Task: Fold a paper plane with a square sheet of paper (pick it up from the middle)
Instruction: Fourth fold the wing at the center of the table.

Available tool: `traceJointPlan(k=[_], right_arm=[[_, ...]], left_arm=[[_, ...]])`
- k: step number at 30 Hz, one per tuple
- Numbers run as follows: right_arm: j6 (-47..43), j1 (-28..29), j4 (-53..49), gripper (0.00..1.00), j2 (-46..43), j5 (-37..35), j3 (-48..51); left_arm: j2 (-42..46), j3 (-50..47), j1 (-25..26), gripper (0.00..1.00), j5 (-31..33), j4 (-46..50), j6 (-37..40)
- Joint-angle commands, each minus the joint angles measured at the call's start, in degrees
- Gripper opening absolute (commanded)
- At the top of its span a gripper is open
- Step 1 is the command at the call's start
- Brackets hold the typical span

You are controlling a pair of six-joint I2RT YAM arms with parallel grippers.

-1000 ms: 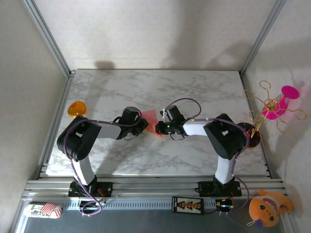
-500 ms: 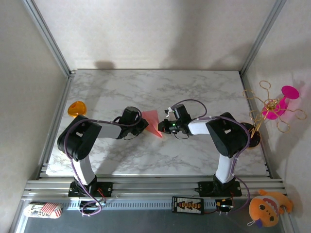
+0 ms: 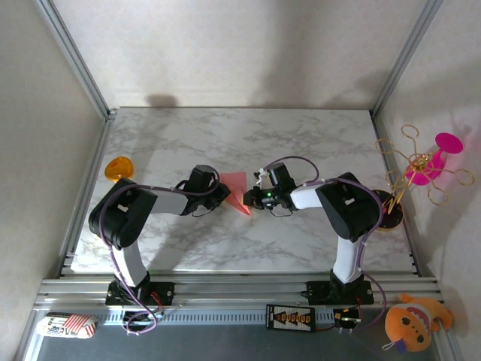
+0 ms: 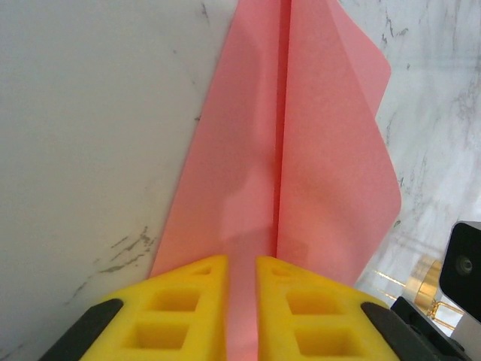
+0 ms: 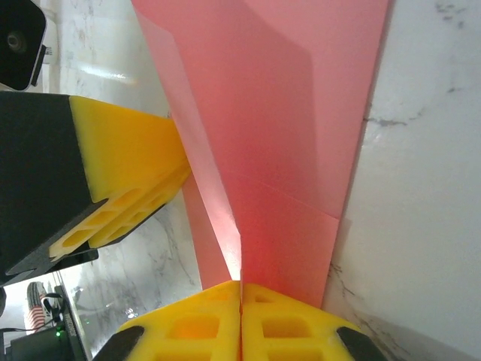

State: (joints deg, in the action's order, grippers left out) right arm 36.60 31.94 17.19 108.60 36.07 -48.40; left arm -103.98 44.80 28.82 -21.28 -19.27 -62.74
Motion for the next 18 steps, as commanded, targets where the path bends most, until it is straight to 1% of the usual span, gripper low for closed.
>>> traceJointPlan(k=[1, 8, 14, 18], right_arm=[[-2.25, -0.47, -2.02, 0.09, 1.24, -0.29, -0.16], [-5.83, -0.47, -3.25, 0.17, 1.21, -1.41, -0.55], [-8.95, -0.46, -5.13, 0.22, 0.83, -1.83, -1.33], [-10.25, -0.45, -6.44, 0.23, 0.18, -2.31, -2.08]], left_arm=[[0.62, 1.33, 0.71, 0.17, -0.96, 0.83, 0.59], [-0.78, 3.17, 1.06, 0.18, -0.11, 3.61, 2.07], [-1.90, 4.72, 1.59, 0.24, 0.86, 6.95, 3.69], [-2.60, 4.95, 2.07, 0.26, 1.57, 8.87, 4.44]])
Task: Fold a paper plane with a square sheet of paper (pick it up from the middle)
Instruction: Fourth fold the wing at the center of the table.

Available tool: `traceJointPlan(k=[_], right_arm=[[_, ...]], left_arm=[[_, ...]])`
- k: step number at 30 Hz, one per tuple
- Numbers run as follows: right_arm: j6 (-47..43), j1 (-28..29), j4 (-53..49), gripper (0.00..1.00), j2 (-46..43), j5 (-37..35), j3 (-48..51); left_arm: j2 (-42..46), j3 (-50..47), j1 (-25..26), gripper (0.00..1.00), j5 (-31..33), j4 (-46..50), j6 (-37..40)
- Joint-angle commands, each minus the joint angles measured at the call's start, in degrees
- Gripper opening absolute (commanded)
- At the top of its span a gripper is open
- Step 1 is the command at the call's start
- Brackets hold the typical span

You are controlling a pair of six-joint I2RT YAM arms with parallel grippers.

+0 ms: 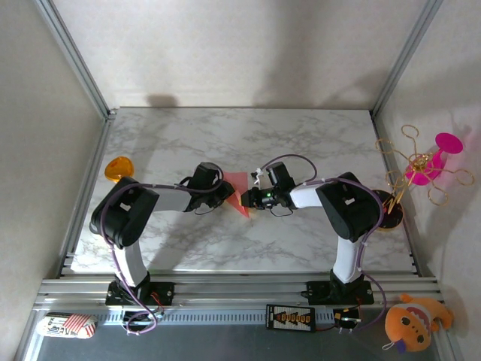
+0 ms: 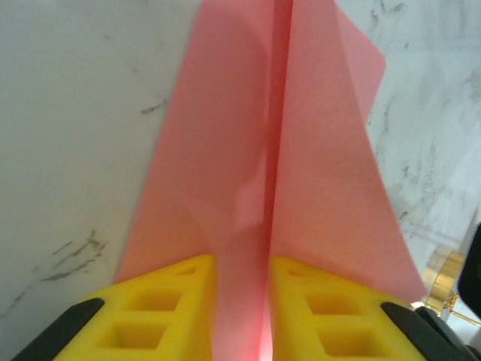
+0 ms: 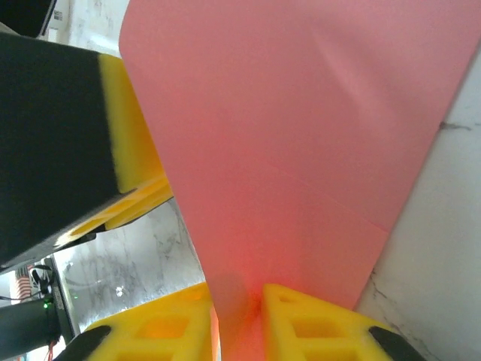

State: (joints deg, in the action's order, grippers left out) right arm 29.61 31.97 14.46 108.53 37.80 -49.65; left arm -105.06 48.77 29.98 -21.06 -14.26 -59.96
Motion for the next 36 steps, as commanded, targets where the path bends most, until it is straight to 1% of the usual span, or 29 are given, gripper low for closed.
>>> traceJointPlan(k=[1, 12, 20, 24, 31, 36], right_arm=[[-3.40, -0.49, -3.95, 0.24, 0.00, -4.16, -0.89], [-5.23, 0.02, -7.95, 0.28, -2.97, -8.17, -2.63], [-5.35, 1.86, -12.07, 0.30, -4.37, -12.02, -4.64], [-4.75, 2.99, -14.16, 0.30, -4.63, -14.12, -5.46], [-3.23, 3.37, -14.36, 0.27, -3.66, -15.04, -5.11], [-3.02, 3.37, -13.72, 0.23, -3.63, -14.43, -4.72]], left_arm=[[-1.62, 1.04, 1.00, 0.26, 1.37, 4.05, 1.69], [-2.39, 2.73, 1.93, 0.29, 3.72, 9.05, 1.84], [-2.49, 2.64, 2.54, 0.35, 4.32, 10.17, 1.77], [-2.70, 2.82, 2.63, 0.36, 4.45, 10.60, 1.71], [-2.70, 2.76, 2.72, 0.36, 4.91, 10.84, 1.74], [-2.53, 2.62, 2.78, 0.36, 4.91, 10.75, 1.48]])
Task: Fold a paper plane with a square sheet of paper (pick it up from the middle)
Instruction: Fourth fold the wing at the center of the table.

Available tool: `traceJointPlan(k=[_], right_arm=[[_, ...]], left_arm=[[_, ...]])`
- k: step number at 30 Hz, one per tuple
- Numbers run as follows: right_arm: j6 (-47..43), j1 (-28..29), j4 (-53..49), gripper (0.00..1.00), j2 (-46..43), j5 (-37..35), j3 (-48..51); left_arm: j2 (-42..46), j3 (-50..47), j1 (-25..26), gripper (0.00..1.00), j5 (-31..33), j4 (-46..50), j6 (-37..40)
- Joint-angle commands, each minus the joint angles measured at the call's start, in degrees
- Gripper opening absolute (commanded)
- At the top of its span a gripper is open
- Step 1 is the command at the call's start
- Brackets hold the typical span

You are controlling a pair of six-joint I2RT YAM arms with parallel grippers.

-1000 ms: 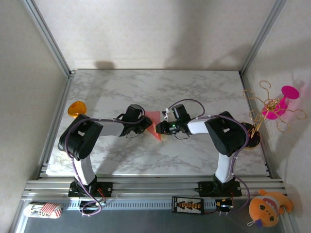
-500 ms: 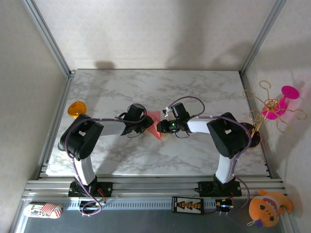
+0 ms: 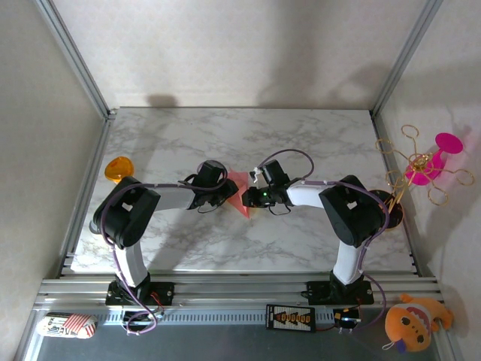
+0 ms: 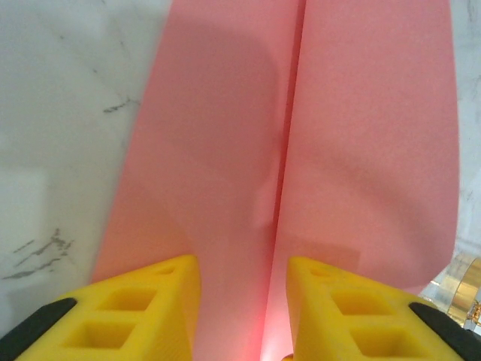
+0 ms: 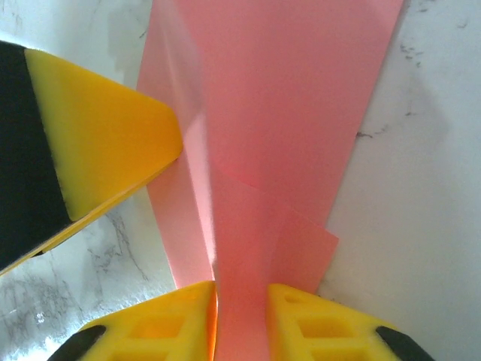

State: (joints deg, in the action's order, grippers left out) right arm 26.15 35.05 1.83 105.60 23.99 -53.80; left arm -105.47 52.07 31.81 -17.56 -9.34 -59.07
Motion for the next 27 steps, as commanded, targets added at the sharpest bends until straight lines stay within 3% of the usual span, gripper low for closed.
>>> traceJointPlan(k=[1, 15, 21, 27], right_arm=[[0.47, 0.29, -0.88, 0.21, -0.66, -0.19, -0.60], [1.25, -0.98, 2.11, 0.13, 0.79, 3.72, 0.89], [-3.53, -2.47, 2.34, 0.13, 1.21, 7.94, 0.24], [-9.69, -3.39, -0.51, 0.13, 1.71, 10.77, -1.71]], left_arm=[[-2.02, -0.68, 0.88, 0.36, 1.40, 5.74, 0.54], [3.12, -0.48, 0.88, 0.32, 1.94, 5.20, 0.84], [6.23, -1.01, 0.74, 0.30, -0.36, 1.34, 2.18], [2.63, -1.28, 0.72, 0.30, -2.71, -1.81, 2.47]])
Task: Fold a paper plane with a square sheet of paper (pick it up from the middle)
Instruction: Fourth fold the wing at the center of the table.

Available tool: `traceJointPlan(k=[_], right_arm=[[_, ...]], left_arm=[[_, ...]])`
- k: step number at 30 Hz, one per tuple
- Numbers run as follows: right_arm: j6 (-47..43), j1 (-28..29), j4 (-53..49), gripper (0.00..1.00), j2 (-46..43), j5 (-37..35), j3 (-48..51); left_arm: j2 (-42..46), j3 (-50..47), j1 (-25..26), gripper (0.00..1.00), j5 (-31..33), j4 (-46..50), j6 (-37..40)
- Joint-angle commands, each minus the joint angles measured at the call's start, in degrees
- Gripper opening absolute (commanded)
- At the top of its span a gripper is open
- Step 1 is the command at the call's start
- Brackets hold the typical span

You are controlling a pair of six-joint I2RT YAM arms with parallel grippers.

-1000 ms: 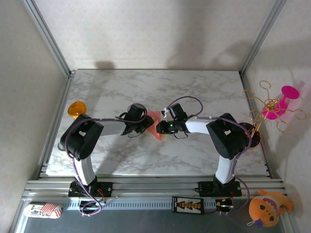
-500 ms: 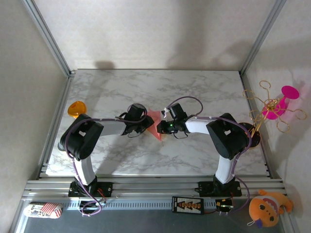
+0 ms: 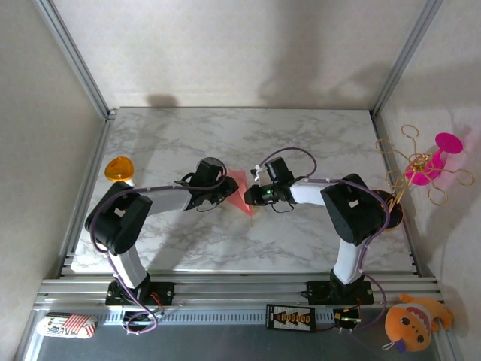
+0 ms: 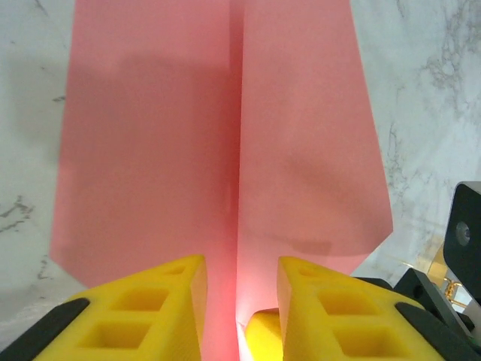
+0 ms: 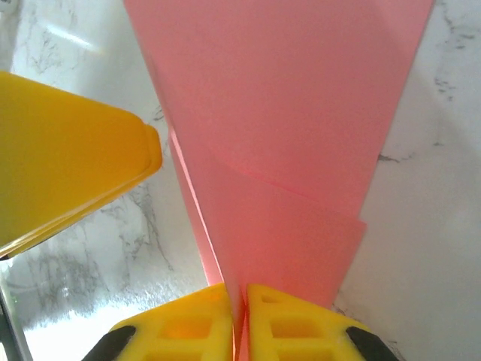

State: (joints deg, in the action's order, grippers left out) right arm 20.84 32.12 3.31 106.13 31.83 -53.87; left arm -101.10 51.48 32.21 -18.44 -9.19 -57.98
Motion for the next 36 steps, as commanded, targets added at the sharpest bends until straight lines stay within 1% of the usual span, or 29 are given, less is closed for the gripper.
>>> traceJointPlan(k=[1, 3, 7, 12, 13, 17, 20, 27, 32, 36], right_arm=[[-5.17, -0.56, -2.61, 0.13, 1.34, 2.90, -2.00], [-6.77, -0.67, -3.89, 0.12, 1.63, 2.74, -2.87], [-9.02, -0.71, -5.58, 0.11, 2.06, 2.30, -4.13], [-9.69, -0.61, -6.18, 0.10, 2.66, 3.40, -5.00], [-9.81, -0.65, -6.45, 0.11, 2.80, 3.59, -5.22], [-9.56, -0.60, -6.75, 0.20, 1.91, 2.27, -5.26], [-8.84, -0.18, -6.70, 0.26, 0.01, -1.45, -4.61], [-6.56, 4.08, -2.91, 0.40, -7.78, -17.66, 0.96], [-5.61, 7.41, -0.70, 0.42, -12.16, -24.37, 4.01], [-4.52, 10.78, -0.89, 0.44, -13.93, -30.82, 5.56]], left_arm=[[-2.71, -0.53, 0.31, 0.30, -2.02, -2.10, 1.37], [-4.19, -0.25, 0.31, 0.28, -2.31, -2.49, 1.29], [-5.51, 0.20, 0.31, 0.18, -1.52, -1.77, 0.87], [-5.34, -0.60, 0.31, 0.13, 0.27, -0.20, 0.47], [-5.42, -0.68, 0.32, 0.13, 0.65, 0.17, 0.31], [-5.51, -1.46, 0.31, 0.12, 0.99, 0.14, -1.19], [-5.44, -1.64, 0.40, 0.12, 1.06, 0.05, -2.45], [-4.72, -1.56, 0.53, 0.12, 1.47, 0.48, -3.89], [-4.37, -1.74, 0.58, 0.12, 1.42, 0.58, -4.16], [-3.94, -1.82, 0.58, 0.12, 1.54, 0.56, -4.25]])
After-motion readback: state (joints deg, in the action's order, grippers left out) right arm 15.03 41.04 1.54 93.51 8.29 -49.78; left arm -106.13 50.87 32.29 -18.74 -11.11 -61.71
